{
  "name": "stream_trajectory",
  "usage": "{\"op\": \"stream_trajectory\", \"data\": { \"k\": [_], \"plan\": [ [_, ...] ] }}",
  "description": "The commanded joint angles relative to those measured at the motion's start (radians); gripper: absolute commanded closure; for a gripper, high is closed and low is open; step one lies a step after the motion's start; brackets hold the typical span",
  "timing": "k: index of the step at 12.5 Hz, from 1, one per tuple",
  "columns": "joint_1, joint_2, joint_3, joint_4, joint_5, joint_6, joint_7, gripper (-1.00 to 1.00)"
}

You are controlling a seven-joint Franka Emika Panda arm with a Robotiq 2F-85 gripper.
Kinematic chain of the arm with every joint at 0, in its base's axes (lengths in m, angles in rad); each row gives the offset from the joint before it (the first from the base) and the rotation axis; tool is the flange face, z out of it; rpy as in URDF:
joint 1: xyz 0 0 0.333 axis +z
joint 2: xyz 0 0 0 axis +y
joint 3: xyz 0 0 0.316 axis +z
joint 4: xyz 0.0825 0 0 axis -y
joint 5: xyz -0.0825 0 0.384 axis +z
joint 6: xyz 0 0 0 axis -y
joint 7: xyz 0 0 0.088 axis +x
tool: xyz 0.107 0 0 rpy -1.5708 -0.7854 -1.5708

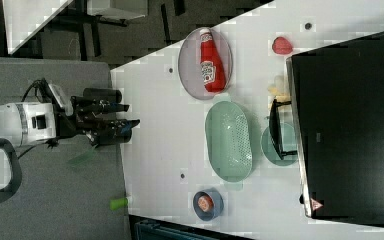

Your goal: Drag strainer right to left.

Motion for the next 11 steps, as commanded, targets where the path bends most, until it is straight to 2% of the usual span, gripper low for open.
{"op": "stream_trajectory", "data": {
  "k": [1,3,7,11],
  "plan": [
    [-0.001,-0.565,-0.074,-0.387,-0.032,-0.180,0.100,-0.60],
    [-0.001,-0.561,-0.073,-0.389,-0.032,-0.178,0.100,-0.99],
    [0.000,-0.491,-0.072,-0.426,-0.032,-0.087,0.110,-1.00],
    [0.000,-0.354,-0.072,-0.549,-0.032,0.169,0.205,-1.00]
  ]
}}
